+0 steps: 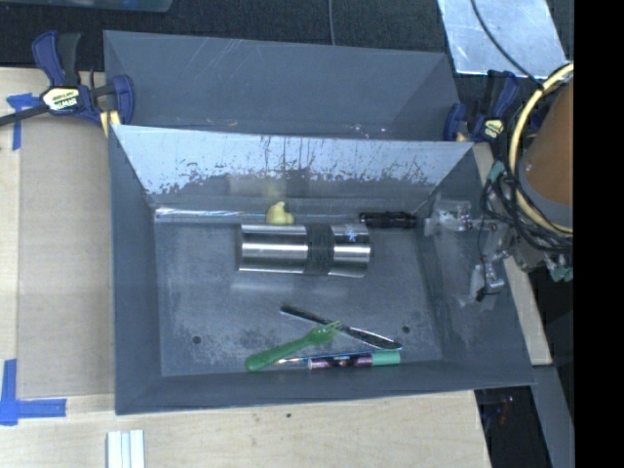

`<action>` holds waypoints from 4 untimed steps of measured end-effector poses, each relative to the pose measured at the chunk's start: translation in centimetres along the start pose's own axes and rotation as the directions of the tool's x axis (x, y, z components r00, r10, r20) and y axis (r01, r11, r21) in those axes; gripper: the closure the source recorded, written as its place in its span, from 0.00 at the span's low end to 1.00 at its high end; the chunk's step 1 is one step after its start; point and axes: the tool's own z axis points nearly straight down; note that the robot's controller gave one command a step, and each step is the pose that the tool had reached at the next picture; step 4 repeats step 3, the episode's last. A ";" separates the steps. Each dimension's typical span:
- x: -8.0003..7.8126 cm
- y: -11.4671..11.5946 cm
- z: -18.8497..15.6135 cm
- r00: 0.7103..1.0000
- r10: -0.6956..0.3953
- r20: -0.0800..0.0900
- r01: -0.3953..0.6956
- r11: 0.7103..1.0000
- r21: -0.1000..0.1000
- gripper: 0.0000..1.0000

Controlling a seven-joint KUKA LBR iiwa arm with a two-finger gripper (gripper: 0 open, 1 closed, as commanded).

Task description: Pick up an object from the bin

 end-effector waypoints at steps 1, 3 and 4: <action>-3.2 4.5 1.6 0.984 -0.181 -0.005 0.181 0.984 -0.006 0.00; -1.3 -2.7 1.3 0.962 -0.271 -0.001 0.271 0.962 -0.004 0.00; -1.3 -2.7 1.3 0.962 -0.271 -0.001 0.271 0.962 -0.004 0.00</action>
Offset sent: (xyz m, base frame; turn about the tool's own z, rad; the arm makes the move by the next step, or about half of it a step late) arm 0.0352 -0.0638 0.0248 -0.0750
